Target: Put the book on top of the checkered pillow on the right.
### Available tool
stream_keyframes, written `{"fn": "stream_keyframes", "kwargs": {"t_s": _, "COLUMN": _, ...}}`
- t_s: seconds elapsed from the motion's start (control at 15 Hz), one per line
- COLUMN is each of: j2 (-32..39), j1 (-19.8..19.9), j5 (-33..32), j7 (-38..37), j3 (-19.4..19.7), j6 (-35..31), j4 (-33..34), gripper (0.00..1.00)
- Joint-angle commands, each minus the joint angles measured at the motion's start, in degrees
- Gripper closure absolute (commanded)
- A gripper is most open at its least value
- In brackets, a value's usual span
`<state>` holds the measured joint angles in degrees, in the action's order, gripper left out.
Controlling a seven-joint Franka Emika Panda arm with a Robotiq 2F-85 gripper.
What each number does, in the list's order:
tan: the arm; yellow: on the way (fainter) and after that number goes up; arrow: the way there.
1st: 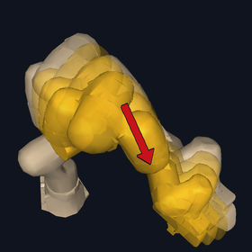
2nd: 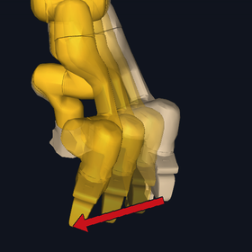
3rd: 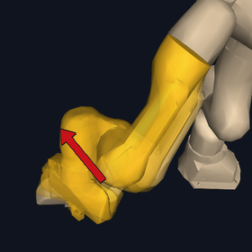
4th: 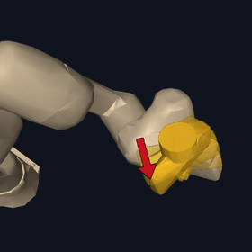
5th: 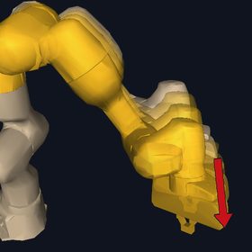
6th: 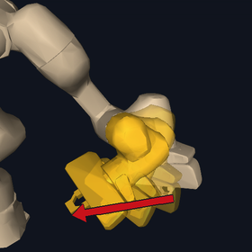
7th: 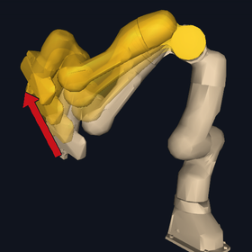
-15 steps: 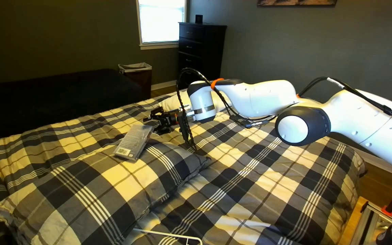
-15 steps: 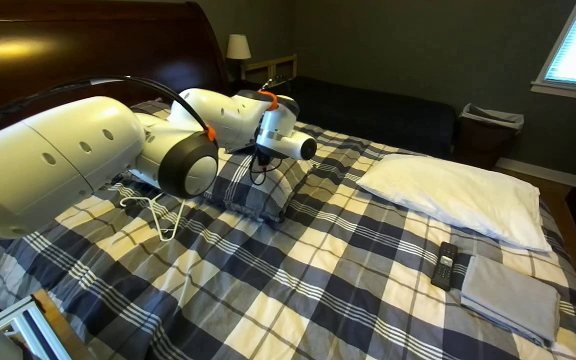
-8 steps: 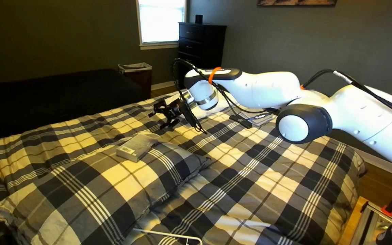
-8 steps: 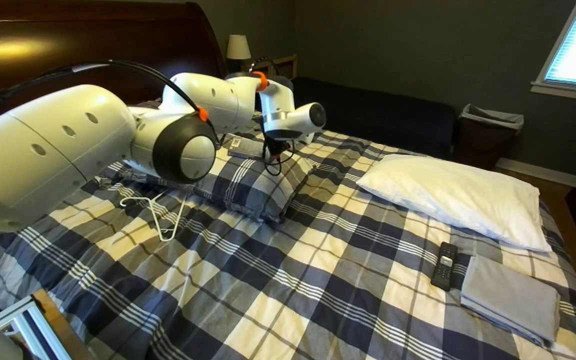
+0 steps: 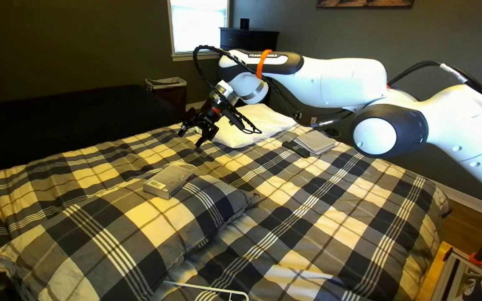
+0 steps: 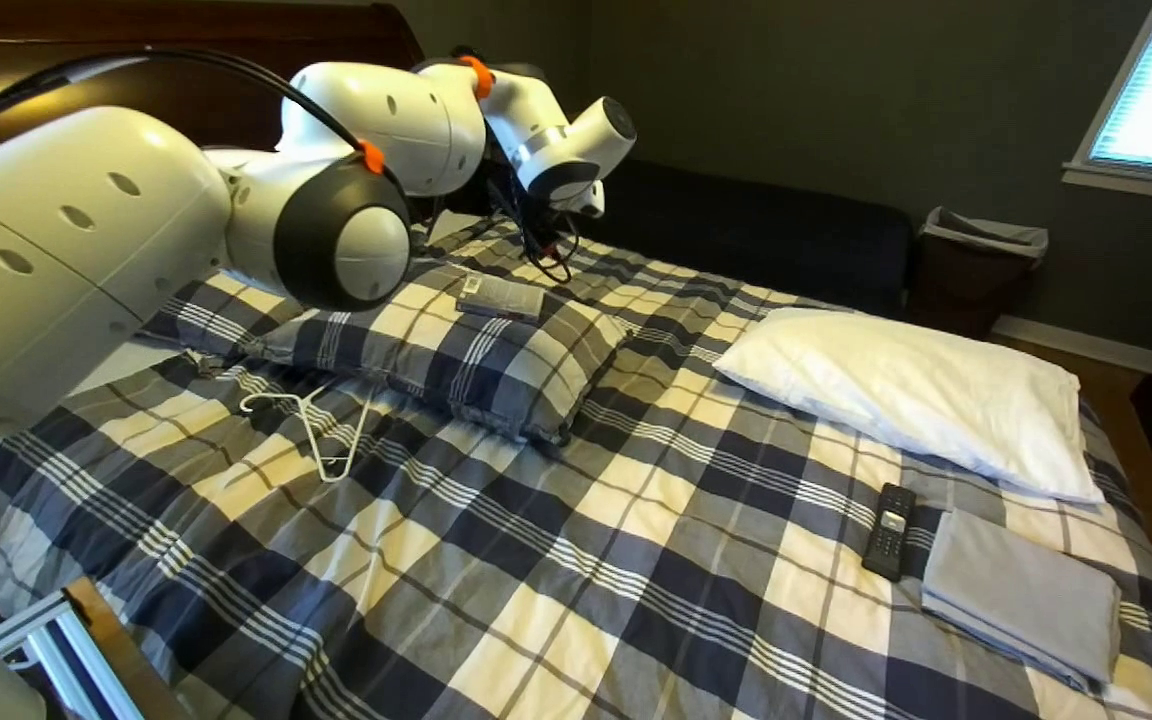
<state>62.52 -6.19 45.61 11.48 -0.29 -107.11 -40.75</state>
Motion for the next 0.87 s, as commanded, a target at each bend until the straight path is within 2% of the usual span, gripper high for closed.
{"fn": "stream_keyframes", "kwargs": {"t_s": 0.0, "j2": -4.23, "j1": -1.93, "j5": -5.11, "j7": 0.87, "j3": 1.71, "j6": 9.64, "j4": -2.07, "gripper": 0.0}}
{"fn": "stream_keyframes", "kwargs": {"t_s": 0.27, "j2": -8.9, "j1": -4.6, "j5": -11.64, "j7": 2.34, "j3": 3.35, "j6": 18.71, "j4": -2.86, "gripper": 0.0}}
{"fn": "stream_keyframes", "kwargs": {"t_s": 0.47, "j2": -11.04, "j1": -6.53, "j5": -17.76, "j7": 4.43, "j3": 5.52, "j6": 22.66, "j4": -2.35, "gripper": 0.0}}
{"fn": "stream_keyframes", "kwargs": {"t_s": 0.67, "j2": -11.72, "j1": -8.14, "j5": -23.96, "j7": 9.12, "j3": 7.76, "j6": 21.3, "j4": -1.61, "gripper": 0.0}}
{"fn": "stream_keyframes", "kwargs": {"t_s": 0.73, "j2": -10.58, "j1": -6.91, "j5": -20.66, "j7": 5.76, "j3": 5.89, "j6": 21.73, "j4": -0.12, "gripper": 0.0}}
{"fn": "stream_keyframes", "kwargs": {"t_s": 0.8, "j2": -10.79, "j1": -7.06, "j5": -21.04, "j7": 6.1, "j3": 6.1, "j6": 21.73, "j4": -0.07, "gripper": 0.0}}
